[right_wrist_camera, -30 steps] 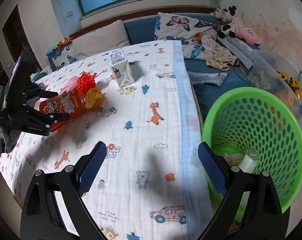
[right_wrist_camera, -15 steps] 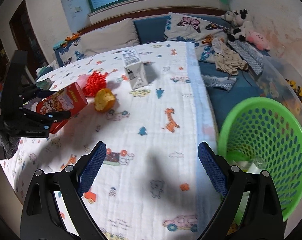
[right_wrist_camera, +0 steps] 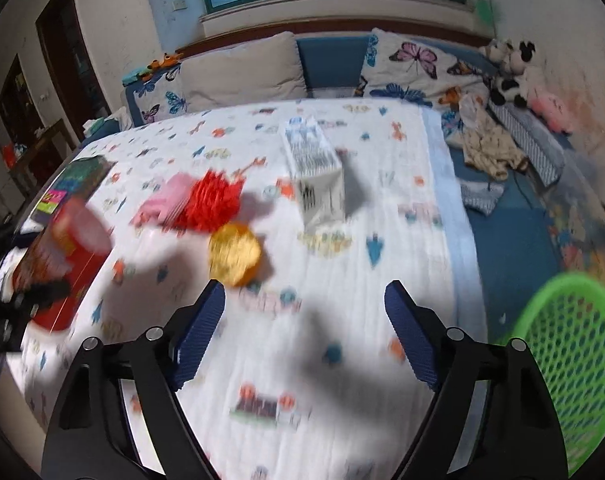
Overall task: Collect trash
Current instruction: 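Grasp the white milk carton with the right tool while the left tool grasps the red snack cup, then drop the carton into the green basket with the right tool while the left drops the cup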
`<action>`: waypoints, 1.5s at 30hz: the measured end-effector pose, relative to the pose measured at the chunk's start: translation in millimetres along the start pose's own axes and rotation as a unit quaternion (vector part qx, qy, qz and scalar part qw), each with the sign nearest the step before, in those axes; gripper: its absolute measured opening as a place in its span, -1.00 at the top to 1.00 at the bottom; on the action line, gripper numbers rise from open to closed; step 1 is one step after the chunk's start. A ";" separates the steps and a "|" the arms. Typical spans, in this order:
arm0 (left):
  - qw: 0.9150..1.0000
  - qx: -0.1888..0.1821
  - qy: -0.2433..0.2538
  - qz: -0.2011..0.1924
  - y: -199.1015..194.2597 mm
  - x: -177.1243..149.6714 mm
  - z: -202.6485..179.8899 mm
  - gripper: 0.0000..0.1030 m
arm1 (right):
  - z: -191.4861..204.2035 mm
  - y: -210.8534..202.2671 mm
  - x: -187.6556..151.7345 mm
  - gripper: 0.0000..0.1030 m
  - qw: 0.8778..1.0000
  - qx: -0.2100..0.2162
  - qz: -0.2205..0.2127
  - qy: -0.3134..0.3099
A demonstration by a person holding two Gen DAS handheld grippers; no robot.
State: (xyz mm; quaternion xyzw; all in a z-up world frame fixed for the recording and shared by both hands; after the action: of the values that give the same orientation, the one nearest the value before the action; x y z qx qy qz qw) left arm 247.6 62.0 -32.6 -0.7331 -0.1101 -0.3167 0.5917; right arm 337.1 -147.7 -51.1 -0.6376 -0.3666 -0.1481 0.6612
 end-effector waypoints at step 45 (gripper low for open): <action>0.998 -0.050 -0.040 -0.017 1.9 -17.6 -29.4 -0.31 | -22.2 12.1 8.2 0.15 0.999 -0.029 0.033 -0.023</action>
State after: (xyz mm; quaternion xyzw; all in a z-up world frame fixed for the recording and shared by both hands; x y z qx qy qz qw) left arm 225.1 37.6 -41.7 -0.7721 -0.1303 -0.3021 0.5438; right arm 357.3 -164.8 -52.7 -0.6713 -0.3563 -0.1222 0.6384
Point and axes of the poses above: each gripper's, at about its wrist camera, not at the fingertips, and y roughly the way its jaws point, z to its left, x to its top, the point moved 4 cm from there along y, roughly the way its jaws point, and after that the axes turned 15 degrees about -x, right-handed, at the moved point
